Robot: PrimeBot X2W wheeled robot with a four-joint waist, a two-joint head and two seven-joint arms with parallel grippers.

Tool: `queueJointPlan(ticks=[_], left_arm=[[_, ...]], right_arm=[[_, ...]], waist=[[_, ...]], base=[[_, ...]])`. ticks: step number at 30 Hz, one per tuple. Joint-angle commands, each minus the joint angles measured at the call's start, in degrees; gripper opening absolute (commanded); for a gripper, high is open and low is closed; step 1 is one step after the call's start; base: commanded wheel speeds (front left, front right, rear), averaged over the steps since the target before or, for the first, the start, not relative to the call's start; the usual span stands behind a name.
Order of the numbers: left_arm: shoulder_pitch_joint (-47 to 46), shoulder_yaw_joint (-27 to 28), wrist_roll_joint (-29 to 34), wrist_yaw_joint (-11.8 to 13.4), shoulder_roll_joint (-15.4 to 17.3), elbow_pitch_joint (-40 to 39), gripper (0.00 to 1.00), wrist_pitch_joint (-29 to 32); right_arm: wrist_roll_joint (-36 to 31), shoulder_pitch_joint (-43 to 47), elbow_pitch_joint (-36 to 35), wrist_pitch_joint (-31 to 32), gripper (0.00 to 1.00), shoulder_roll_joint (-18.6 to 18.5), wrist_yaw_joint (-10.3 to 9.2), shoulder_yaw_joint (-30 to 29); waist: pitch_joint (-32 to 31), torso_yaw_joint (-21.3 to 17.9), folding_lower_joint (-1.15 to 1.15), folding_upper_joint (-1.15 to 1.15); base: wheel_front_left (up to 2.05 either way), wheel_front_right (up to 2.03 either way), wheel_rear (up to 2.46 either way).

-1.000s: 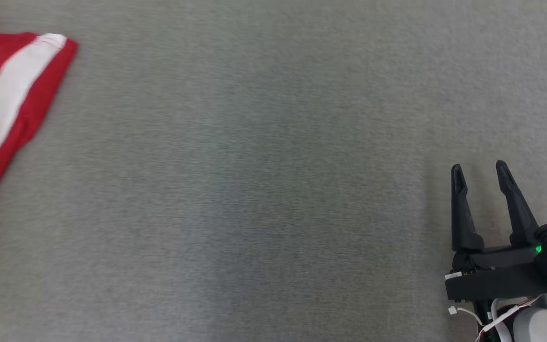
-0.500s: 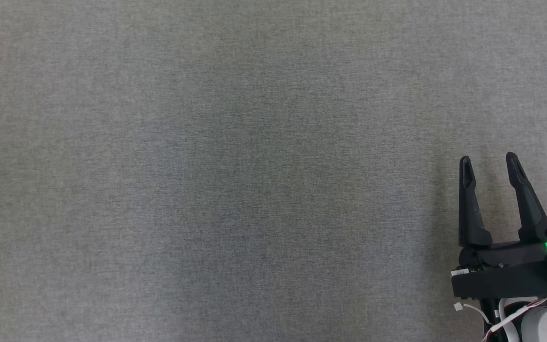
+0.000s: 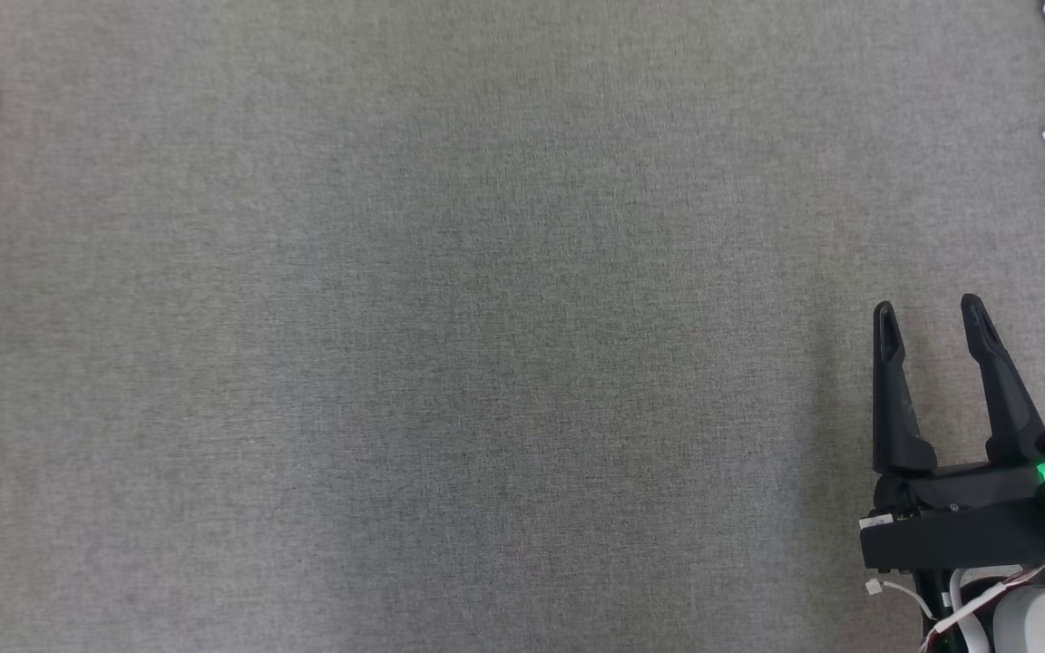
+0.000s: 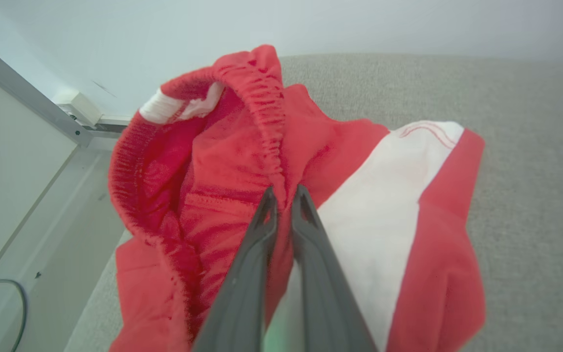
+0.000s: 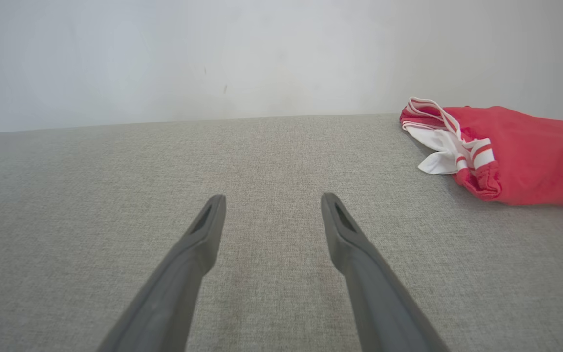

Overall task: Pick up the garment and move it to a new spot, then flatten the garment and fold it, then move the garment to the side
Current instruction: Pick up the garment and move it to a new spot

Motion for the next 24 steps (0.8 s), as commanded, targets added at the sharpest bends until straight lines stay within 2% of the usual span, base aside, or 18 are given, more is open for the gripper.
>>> queueJointPlan(ticks=[1, 9, 12, 20, 24], left_arm=[[-1.37, -0.55, 0.11, 0.12, 0.42, -0.81, 0.0, -1.49], [-6.2, -3.74, 1.97, 0.12, 0.45, -6.9, 0.0, -8.77], [-7.7, -5.23, 2.42, 0.12, -0.75, -10.87, 0.0, -9.47], [-9.75, -8.38, 3.44, 0.71, -3.95, -22.55, 0.0, -7.16], [-8.98, -10.08, 3.22, 2.11, -6.41, -29.53, 0.0, -4.36]], right_arm=[[0.26, 0.26, 0.39, -0.3, 1.0, 0.01, -0.14, 0.01], [1.5, 0.7, 3.81, -1.47, 1.0, 0.01, -0.14, 0.76], [2.45, 1.17, 5.2, -2.36, 1.0, 0.01, -0.14, 1.04], [4.82, 2.18, 8.92, -4.61, 1.0, 0.01, -0.14, 1.75], [6.26, 2.66, 10.75, -6.06, 1.0, 0.01, -0.14, 2.16]], waist=[[-1.35, 0.61, 0.0, -0.01], [-6.59, 1.31, 0.0, -0.01], [-8.75, 0.83, 0.0, -0.01], [-12.71, -2.84, 0.0, -0.01], [-13.87, -5.89, 0.0, -0.01]], base=[[0.0, 0.0, 0.0], [0.0, 0.0, 0.0], [0.0, 0.0, 0.0], [0.0, 0.0, 0.0], [0.0, 0.0, 0.0]])
